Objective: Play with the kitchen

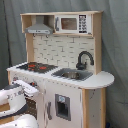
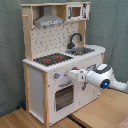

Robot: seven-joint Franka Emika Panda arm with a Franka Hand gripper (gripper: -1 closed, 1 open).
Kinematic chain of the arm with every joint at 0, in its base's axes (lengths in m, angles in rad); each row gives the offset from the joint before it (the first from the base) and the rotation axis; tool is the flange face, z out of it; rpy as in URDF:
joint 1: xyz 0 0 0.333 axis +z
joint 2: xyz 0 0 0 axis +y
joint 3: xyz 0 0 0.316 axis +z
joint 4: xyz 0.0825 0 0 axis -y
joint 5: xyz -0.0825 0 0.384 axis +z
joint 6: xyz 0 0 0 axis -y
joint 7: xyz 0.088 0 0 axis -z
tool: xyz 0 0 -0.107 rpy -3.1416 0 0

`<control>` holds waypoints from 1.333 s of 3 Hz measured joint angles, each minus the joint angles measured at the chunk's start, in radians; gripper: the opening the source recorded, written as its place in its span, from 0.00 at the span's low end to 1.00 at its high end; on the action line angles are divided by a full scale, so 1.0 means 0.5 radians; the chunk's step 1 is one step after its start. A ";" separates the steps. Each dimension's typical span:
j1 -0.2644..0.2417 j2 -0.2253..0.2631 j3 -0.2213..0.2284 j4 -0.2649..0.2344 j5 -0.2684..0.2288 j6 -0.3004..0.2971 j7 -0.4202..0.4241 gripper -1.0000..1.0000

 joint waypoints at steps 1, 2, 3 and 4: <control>0.001 0.000 0.000 -0.004 0.000 0.000 -0.217 0.00; 0.002 0.000 0.000 -0.007 0.000 0.000 -0.442 0.00; 0.004 0.000 0.000 -0.010 0.000 -0.001 -0.657 0.00; 0.004 0.000 0.000 -0.013 0.000 -0.001 -0.864 0.00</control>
